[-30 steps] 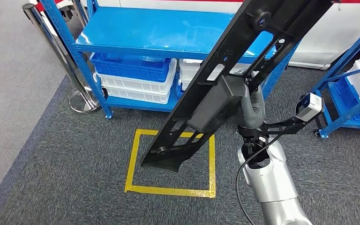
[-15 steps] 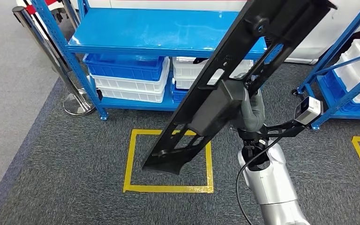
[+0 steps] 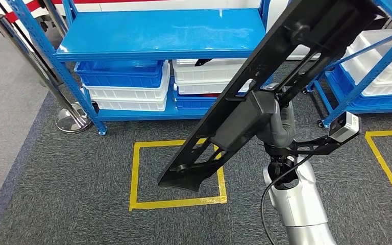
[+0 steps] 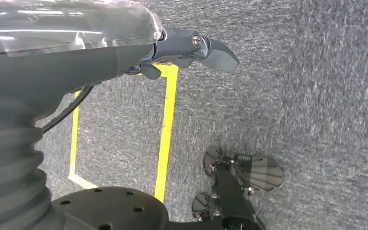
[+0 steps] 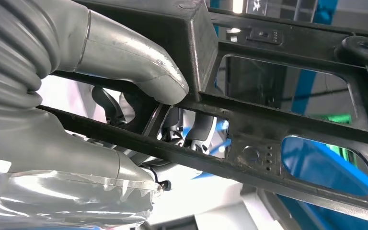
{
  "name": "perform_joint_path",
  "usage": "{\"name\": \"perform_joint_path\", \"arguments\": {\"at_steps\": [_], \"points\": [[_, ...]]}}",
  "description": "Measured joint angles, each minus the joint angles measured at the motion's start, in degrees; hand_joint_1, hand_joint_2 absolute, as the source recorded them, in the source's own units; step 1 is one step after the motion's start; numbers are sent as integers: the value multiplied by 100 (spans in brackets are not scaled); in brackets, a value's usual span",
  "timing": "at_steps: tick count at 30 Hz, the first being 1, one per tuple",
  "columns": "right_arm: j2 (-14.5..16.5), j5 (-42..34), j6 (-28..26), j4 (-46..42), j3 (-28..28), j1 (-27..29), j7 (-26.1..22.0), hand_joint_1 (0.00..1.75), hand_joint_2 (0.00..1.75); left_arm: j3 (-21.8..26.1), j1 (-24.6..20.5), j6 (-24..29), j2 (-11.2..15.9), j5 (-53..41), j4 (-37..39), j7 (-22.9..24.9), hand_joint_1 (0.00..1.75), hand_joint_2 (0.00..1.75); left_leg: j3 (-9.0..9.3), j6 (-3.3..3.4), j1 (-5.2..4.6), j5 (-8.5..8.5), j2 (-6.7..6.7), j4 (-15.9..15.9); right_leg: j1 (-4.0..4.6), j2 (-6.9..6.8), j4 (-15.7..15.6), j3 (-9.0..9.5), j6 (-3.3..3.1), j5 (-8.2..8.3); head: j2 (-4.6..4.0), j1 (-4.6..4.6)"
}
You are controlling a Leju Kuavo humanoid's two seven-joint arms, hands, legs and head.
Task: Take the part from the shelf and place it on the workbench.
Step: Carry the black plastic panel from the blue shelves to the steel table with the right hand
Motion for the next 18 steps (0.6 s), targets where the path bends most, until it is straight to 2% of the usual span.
{"name": "perform_joint_path", "arguments": {"at_steps": [1,2,3,5,6,7,8,9,10,12,14,16,18], "points": [[1,3,2,-9,-17,17,-5,175,175,0,-3,0,1,-5,0,-2,0,175,-10,-31,8,-21,3,19,-10,42,-12,-16,-35,27,-1,2],[2,6,2,-21,-33,27,-8,175,175,0,-3,1,1,-18,0,-2,0,175,-44,-65,18,-97,-48,95,-24,83,-24,-31,-74,56,0,0],[8,10,3,-35,-39,32,-11,175,175,0,-1,1,2,-31,0,-2,0,175,-119,-95,29,-243,-130,284,-38,121,-38,-46,-111,84,0,-1],[25,33,4,-64,-43,45,-14,175,175,0,7,3,3,-65,0,-1,0,175,-392,-140,47,-664,-301,982,-46,211,-41,-85,-153,125,1,-4],[33,49,4,-77,-48,64,-14,175,175,-1,10,4,2,-80,0,4,0,175,-535,-151,51,-830,-331,1362,-43,262,-36,-107,-158,139,1,-3],[37,66,4,-92,-59,91,-10,175,175,-2,11,4,2,-95,0,9,0,175,-615,-156,53,-900,-342,1601,-41,317,-29,-125,-155,151,1,-2],[38,80,4,-112,-73,123,-6,175,175,-3,10,4,1,-110,0,15,0,175,-598,-153,54,-862,-347,1634,-39,371,-21,-137,-149,160,1,-2],[42,90,5,-138,-92,154,-2,175,175,-5,7,5,1,-120,0,21,0,175,-468,-140,55,-719,-358,1429,-40,429,-12,-142,-143,165,1,-2],[48,96,7,-168,-111,178,1,175,175,-8,4,5,2,-129,0,23,0,175,-261,-118,56,-520,-404,1053,-40,485,-2,-144,-136,169,0,-2],[63,104,18,-226,-147,210,2,175,175,-14,-1,7,10,-148,0,24,0,175,115,-60,65,-265,-639,326,-43,590,20,-174,-103,186,0,2],[80,120,37,-268,-179,244,5,175,175,-22,-6,8,18,-161,0,24,0,175,228,-25,59,-250,-785,47,-66,689,31,-248,-27,230,1,3],[90,147,56,-310,-218,300,14,175,175,-30,-12,8,17,-170,0,22,0,175,229,16,59,-221,-692,-25,-86,754,24,-301,58,267,0,2],[91,161,68,-340,-270,327,19,175,175,-36,-20,6,15,-187,0,17,0,175,238,85,81,-161,-574,-96,-69,585,192,-386,115,135,0,18]]}}
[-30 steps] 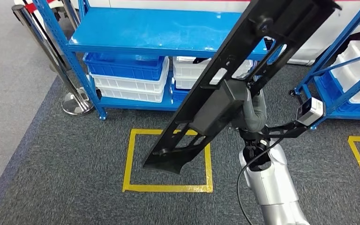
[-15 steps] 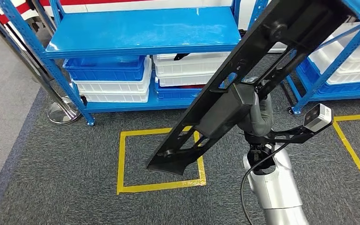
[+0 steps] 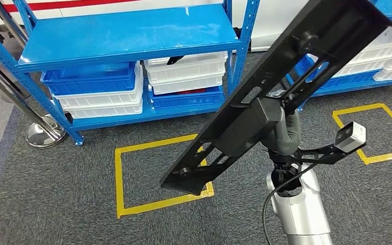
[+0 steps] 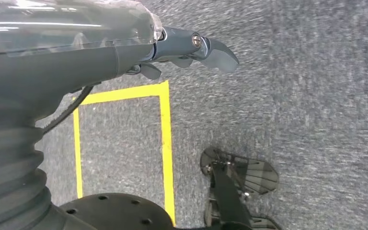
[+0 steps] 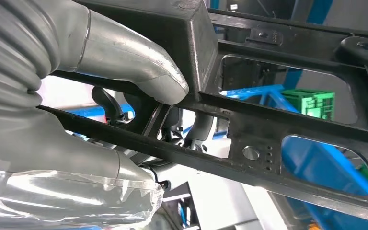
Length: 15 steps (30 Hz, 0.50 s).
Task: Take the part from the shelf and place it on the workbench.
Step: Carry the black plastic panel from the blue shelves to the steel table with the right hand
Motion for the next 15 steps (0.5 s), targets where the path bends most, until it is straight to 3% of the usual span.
{"name": "perform_joint_path", "arguments": {"at_steps": [2,3,4,5,6,8,10,11,13,15], "points": [[1,5,4,-9,-39,9,1,175,175,-7,-5,-4,-1,-23,0,-2,0,175,-11,39,1,27,126,-24,13,-243,604,-266,39,-364,0,23],[2,13,5,-8,-48,22,1,175,175,-10,-5,-5,-1,-33,0,-2,0,175,-23,45,-5,28,191,-19,8,-292,987,-433,58,-541,0,32],[2,25,6,-8,-55,41,0,175,175,-13,-5,-6,-1,-39,0,-1,0,175,-34,46,-10,28,258,-13,2,-314,1276,-551,74,-642,0,33],[2,45,7,-7,-60,59,-4,175,175,-17,-7,-6,-1,-44,0,-1,0,175,-41,46,-12,28,321,-6,-4,-328,1367,-569,84,-634,1,33],[2,78,3,-9,-68,71,-16,175,175,-24,-13,-6,-1,-47,0,-1,0,175,-45,43,-14,26,382,3,-10,-349,1224,-466,87,-520,1,33],[7,170,-22,-36,-89,79,-55,175,175,-40,-29,-7,-1,-52,0,-4,0,175,-47,21,-20,12,484,28,0,-491,459,-18,63,-199,0,33],[26,270,-71,-81,-103,76,-92,175,175,-48,-43,-8,-1,-51,0,-13,0,175,-59,-23,-48,-8,562,63,42,-616,-100,265,-4,-53,-1,28],[35,313,-98,-96,-108,79,-105,175,175,-48,-47,-8,0,-50,0,-16,0,175,-62,-48,-63,-10,599,69,65,-629,-175,285,-39,-62,-1,26],[48,395,-153,-125,-133,94,-125,175,175,-50,-57,-8,1,-50,0,-20,0,175,-55,-103,-72,-7,674,66,72,-531,-180,250,-105,-33,-1,24],[69,465,-203,-168,-164,100,-147,175,175,-54,-69,-8,5,-50,0,-20,0,175,-92,-162,-54,-119,597,168,47,-453,-206,241,-172,3,0,23]]}}
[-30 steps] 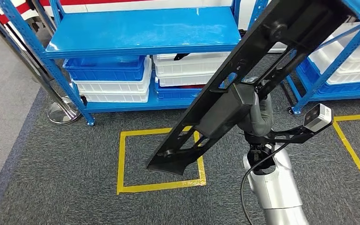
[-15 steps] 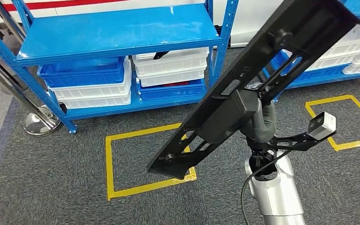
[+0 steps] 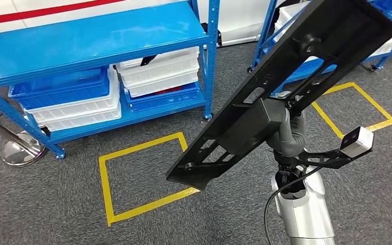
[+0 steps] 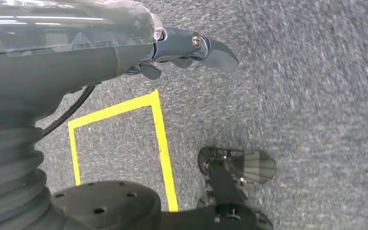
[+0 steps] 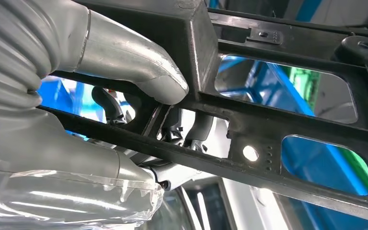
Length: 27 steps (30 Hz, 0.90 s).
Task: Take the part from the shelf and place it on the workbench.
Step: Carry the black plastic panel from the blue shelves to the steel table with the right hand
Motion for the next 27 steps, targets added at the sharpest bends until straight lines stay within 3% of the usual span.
{"name": "perform_joint_path", "arguments": {"at_steps": [1,3,4,5,6,7,9,11,13,14,16,17,19,20,21,22,24,26,27], "points": [[19,33,-31,-22,-10,1,-14,175,175,-2,-2,-1,2,1,0,0,0,175,-90,-24,12,-162,-100,224,-11,41,-13,-5,-33,18,1,-1],[57,94,-96,-62,-25,23,-37,175,175,-2,7,-6,4,4,0,0,0,175,-396,-51,25,-562,-291,958,-15,136,-16,-27,-75,40,0,-4],[73,124,-132,-85,-33,48,-48,175,175,-2,15,-10,4,7,0,-1,0,175,-547,-56,27,-701,-337,1323,-11,195,-12,-39,-86,49,0,-5],[83,144,-155,-105,-44,73,-56,175,175,-2,22,-13,3,8,0,-2,0,175,-613,-53,27,-712,-356,1487,-7,257,-5,-47,-90,54,0,-5],[91,156,-172,-126,-56,94,-65,175,175,-2,26,-15,3,9,0,-4,0,175,-575,-42,27,-608,-373,1429,-6,323,4,-51,-90,58,0,-4],[98,164,-182,-147,-69,107,-72,175,175,-3,26,-15,4,9,0,-7,0,175,-440,-24,28,-419,-403,1156,-5,391,16,-52,-88,59,0,-5],[115,196,-221,-197,-90,114,-96,175,175,-4,24,-15,13,9,0,-11,0,175,-91,26,34,-72,-597,398,-4,516,43,-65,-71,62,0,-1],[142,293,-340,-255,-117,128,-141,175,175,-4,21,-12,26,10,0,-13,0,175,91,49,33,6,-756,-16,-16,628,63,-118,-14,87,0,0],[168,473,-531,-319,-167,168,-227,175,175,-4,18,-5,29,15,0,-11,0,175,115,72,35,-1,-708,-88,-30,725,50,-165,71,128,0,1],[174,591,-642,-353,-196,191,-291,175,175,-4,16,-3,28,17,0,-10,0,175,117,103,44,25,-652,-113,-26,685,60,-182,104,120,0,4],[181,816,-832,-403,-240,210,-419,175,175,-4,17,-3,27,18,0,-13,0,175,125,171,71,78,-529,-176,-5,438,326,-310,145,-73,0,35],[185,892,-888,-416,-252,219,-467,175,175,-4,20,-5,28,14,0,-14,0,175,125,191,67,89,-466,-185,-9,279,632,-447,159,-256,0,50],[192,962,-927,-423,-264,249,-522,175,175,-4,36,-9,30,8,0,-13,0,175,113,205,59,89,-336,-182,-26,147,1369,-780,194,-594,0,67],[193,976,-926,-424,-267,270,-539,175,175,-4,40,-9,30,4,0,-10,0,175,109,205,57,86,-269,-179,-35,127,1585,-874,209,-646,-1,67],[193,983,-922,-425,-268,285,-553,175,175,-4,39,-9,30,0,0,-7,0,175,109,202,57,80,-205,-175,-43,111,1585,-860,218,-587,-1,67],[193,986,-916,-431,-271,294,-563,175,175,-4,34,-9,30,-4,0,-4,0,175,114,194,57,70,-145,-169,-48,83,1356,-730,219,-434,-1,68],[193,987,-900,-457,-276,293,-583,175,175,-8,18,-7,30,-10,0,0,0,175,130,153,43,36,-44,-149,-27,-93,547,-287,195,-104,-1,68],[196,983,-884,-487,-279,287,-604,175,175,-18,2,-2,33,-16,0,2,0,175,138,94,14,4,30,-126,16,-210,68,-49,141,6,-1,64],[198,979,-877,-494,-283,288,-611,175,175,-24,-5,1,34,-20,0,3,0,175,140,67,-1,-3,66,-125,38,-197,45,-51,113,-14,-1,63]]}}
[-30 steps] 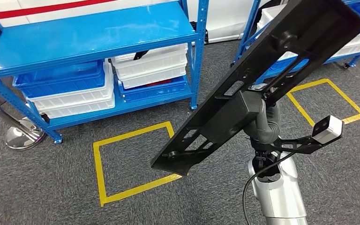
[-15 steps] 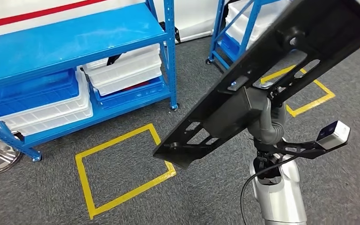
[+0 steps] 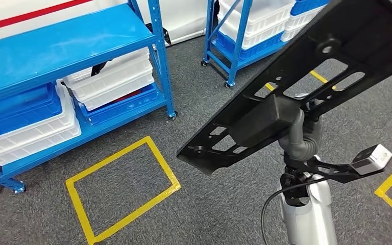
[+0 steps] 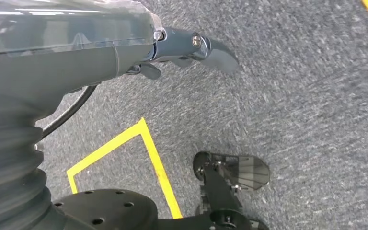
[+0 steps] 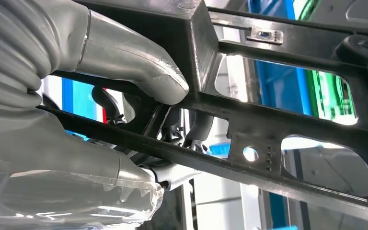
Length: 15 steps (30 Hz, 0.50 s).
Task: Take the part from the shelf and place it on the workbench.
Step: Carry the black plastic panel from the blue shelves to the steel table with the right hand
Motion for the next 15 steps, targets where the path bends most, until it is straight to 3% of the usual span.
{"name": "perform_joint_path", "arguments": {"at_steps": [2,4,6,7,8,9,10,11,13,15], "points": [[3,-12,33,-7,-11,7,-11,175,175,-10,-16,0,1,-7,0,1,0,175,12,-60,6,-27,41,5,-15,110,-16,-21,-61,23,-1,-2],[8,-28,82,-11,-20,10,-23,175,175,-16,-25,-2,1,-7,0,0,0,175,-65,-112,27,-203,-132,210,-45,209,-40,-25,-134,49,0,-6],[20,-52,143,-5,-23,16,-45,175,175,-18,-17,-2,1,-7,0,1,0,175,-360,-136,38,-583,-369,892,-50,310,-48,-28,-187,61,1,-9],[26,-66,178,1,-23,21,-57,175,175,-18,-9,-1,1,-6,0,4,0,175,-549,-139,38,-751,-417,1308,-43,372,-45,-31,-201,62,1,-9],[29,-77,212,9,-23,27,-68,175,175,-18,-2,-1,1,-6,0,9,0,175,-695,-138,37,-836,-436,1618,-36,440,-41,-31,-207,63,1,-8],[29,-85,238,16,-23,30,-75,175,175,-18,2,-1,1,-6,0,14,0,175,-753,-131,37,-800,-442,1720,-31,513,-34,-31,-209,63,0,-7],[31,-90,255,21,-23,31,-80,175,175,-18,1,0,1,-6,0,18,0,175,-696,-118,38,-644,-451,1564,-29,589,-26,-27,-208,63,-1,-7],[32,-93,267,24,-23,30,-85,175,175,-19,-3,1,2,-7,0,21,0,175,-546,-98,38,-414,-497,1207,-29,663,-15,-24,-206,61,-1,-7],[36,-105,286,30,-23,22,-96,175,175,-20,-9,2,13,-7,0,27,0,175,-217,-57,52,-69,-752,429,-31,802,15,-43,-183,60,1,-3],[40,-115,295,42,-23,17,-102,175,175,-21,-17,3,23,-10,0,33,0,175,-87,-43,52,-9,-921,104,-56,918,29,-101,-123,85,1,-3]]}}
